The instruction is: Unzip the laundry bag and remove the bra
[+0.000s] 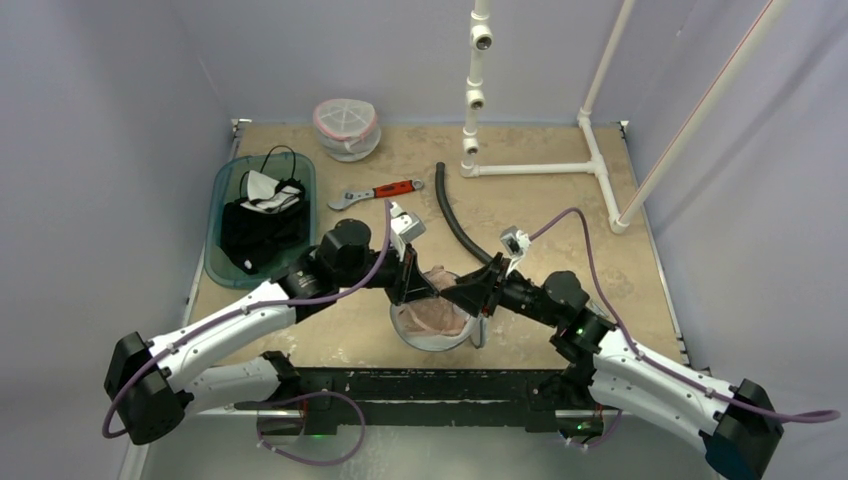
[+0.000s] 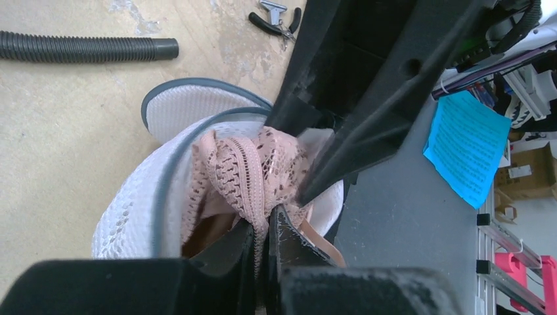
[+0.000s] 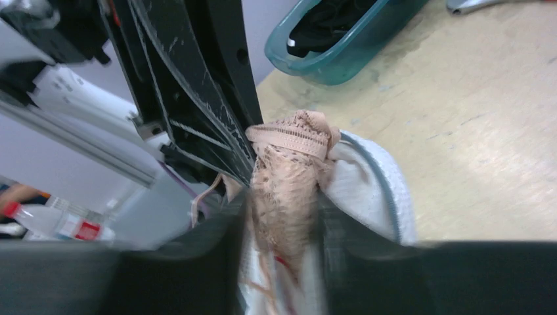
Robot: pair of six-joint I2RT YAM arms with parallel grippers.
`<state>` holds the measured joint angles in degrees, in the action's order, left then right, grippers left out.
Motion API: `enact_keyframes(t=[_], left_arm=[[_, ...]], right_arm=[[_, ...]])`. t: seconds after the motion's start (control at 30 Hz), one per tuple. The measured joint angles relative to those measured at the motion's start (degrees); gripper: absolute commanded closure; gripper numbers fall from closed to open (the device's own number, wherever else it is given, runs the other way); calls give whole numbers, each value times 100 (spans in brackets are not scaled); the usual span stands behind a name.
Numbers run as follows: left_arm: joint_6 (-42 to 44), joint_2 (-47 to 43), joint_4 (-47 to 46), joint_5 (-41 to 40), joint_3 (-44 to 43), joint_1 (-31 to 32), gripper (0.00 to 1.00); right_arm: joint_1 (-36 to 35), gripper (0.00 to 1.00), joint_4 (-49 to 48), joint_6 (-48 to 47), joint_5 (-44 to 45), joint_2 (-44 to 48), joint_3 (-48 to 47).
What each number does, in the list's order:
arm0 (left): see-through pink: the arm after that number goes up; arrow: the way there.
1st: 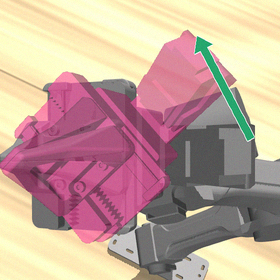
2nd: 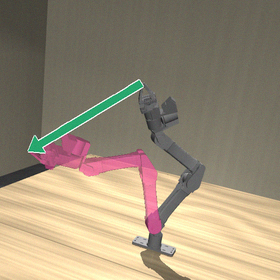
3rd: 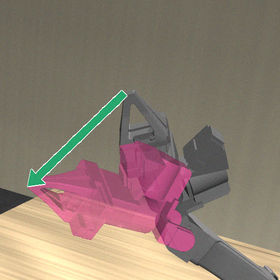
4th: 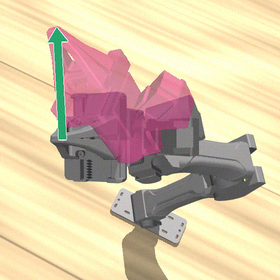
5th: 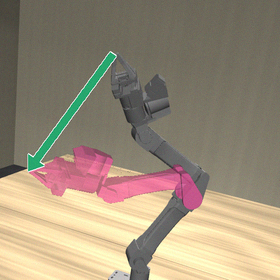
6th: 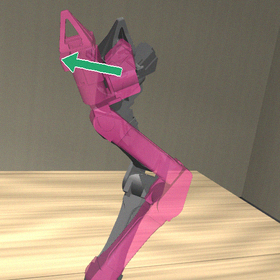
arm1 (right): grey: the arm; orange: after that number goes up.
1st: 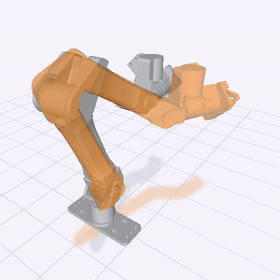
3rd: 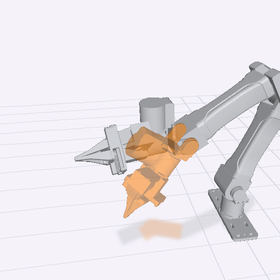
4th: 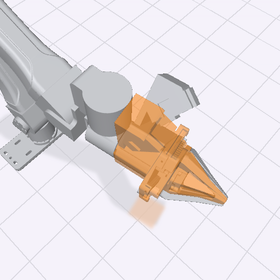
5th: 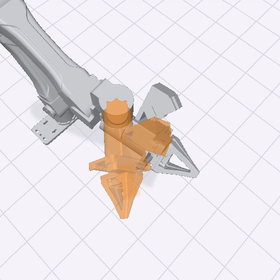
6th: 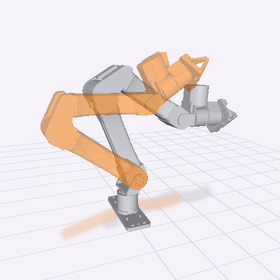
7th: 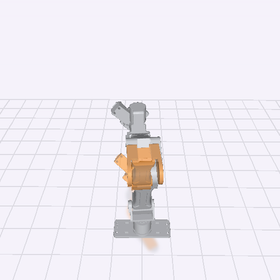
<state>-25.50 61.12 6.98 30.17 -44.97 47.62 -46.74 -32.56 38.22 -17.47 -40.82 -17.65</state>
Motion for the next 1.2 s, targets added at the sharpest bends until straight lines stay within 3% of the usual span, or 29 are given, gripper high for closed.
enact_keyframes(t=[0.03,0.07,0.1,0.43,0.6,0.77,0.9,1.1,1.2], left_arm=[[-4,-26,2,-44,0,2,100],[-11,-70,11,-105,4,2,100],[-26,-118,13,-181,15,2,100],[-422,-542,-330,-1364,463,2,100],[-793,-535,-671,-1733,868,2,100],[-968,-501,-903,-1899,949,2,100],[-1034,-487,-970,-1939,951,2,100],[-1086,-498,-946,-1974,951,2,100],[-1088,-568,-876,-2022,951,2,100]], right_arm=[[2,29,96,-2,7,0,-59],[7,12,219,-37,33,9,-151],[7,4,376,-94,83,31,-262],[22,5,2374,-262,1486,1287,-870],[26,19,2800,144,1875,1665,-533],[26,30,2990,457,1888,1307,-181],[26,52,2861,581,1888,953,-162],[26,100,2763,723,1891,741,-162],[26,100,2754,763,1945,743,-162]])
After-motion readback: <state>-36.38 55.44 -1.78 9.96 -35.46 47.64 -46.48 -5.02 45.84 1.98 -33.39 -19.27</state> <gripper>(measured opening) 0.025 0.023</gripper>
